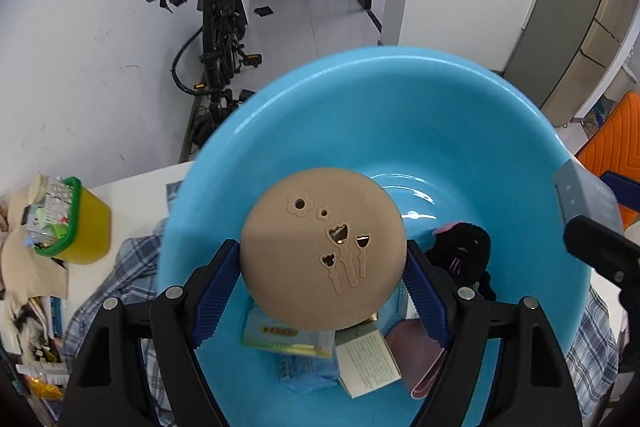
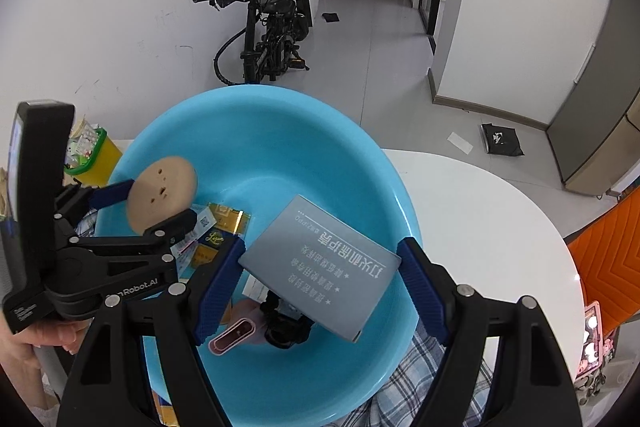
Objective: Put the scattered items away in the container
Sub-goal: 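Lower the coaster into the basin and open the left tool while right holds the box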
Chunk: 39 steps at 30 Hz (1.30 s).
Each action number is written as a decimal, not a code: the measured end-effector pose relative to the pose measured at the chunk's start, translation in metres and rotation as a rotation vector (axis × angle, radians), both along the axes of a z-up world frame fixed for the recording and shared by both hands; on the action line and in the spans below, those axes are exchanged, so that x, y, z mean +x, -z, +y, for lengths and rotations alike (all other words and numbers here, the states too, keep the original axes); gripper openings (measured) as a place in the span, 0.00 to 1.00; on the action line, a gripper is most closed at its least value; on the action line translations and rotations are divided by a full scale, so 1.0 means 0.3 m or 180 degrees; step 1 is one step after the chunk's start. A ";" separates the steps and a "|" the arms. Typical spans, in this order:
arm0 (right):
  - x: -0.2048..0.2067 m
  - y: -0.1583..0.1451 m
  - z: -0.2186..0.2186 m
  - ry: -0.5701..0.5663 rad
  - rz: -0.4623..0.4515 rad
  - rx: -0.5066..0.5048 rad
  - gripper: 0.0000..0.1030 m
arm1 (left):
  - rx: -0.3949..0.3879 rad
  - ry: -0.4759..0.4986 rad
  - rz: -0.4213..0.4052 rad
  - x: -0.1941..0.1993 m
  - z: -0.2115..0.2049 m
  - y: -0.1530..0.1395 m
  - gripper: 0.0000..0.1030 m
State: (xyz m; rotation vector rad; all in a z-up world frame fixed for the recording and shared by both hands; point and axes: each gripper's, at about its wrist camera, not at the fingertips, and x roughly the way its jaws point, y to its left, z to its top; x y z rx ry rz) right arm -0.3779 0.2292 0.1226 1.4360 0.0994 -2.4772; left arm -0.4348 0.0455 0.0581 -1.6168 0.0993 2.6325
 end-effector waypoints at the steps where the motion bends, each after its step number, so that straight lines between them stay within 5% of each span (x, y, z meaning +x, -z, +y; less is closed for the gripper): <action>1: -0.003 0.004 0.000 -0.0003 -0.0004 0.0000 0.75 | 0.0020 0.0015 -0.0011 -0.007 0.002 0.014 0.79; 6: -0.015 0.024 0.010 0.0001 -0.0028 0.0058 0.75 | 0.0079 0.0047 -0.0040 -0.030 0.005 0.062 0.79; 9: -0.021 0.025 0.019 0.0030 -0.0029 0.0052 0.75 | 0.0119 0.0130 0.0155 -0.025 0.014 0.049 0.81; 15: -0.023 0.024 0.002 0.0018 -0.0008 0.0026 0.75 | -0.0207 0.0260 0.0392 -0.001 0.037 0.019 0.83; 21: -0.008 0.018 -0.021 -0.0034 0.0026 0.0057 0.75 | -0.0023 0.0241 0.0556 0.027 0.016 -0.029 0.84; 32: -0.022 0.068 -0.065 -0.0033 -0.0019 -0.0096 0.75 | -0.0068 0.0222 0.0611 0.076 -0.056 -0.077 0.84; 39: -0.025 0.111 -0.137 -0.0076 -0.0037 -0.0081 0.75 | 0.0389 0.0214 0.0768 0.116 -0.172 -0.138 0.84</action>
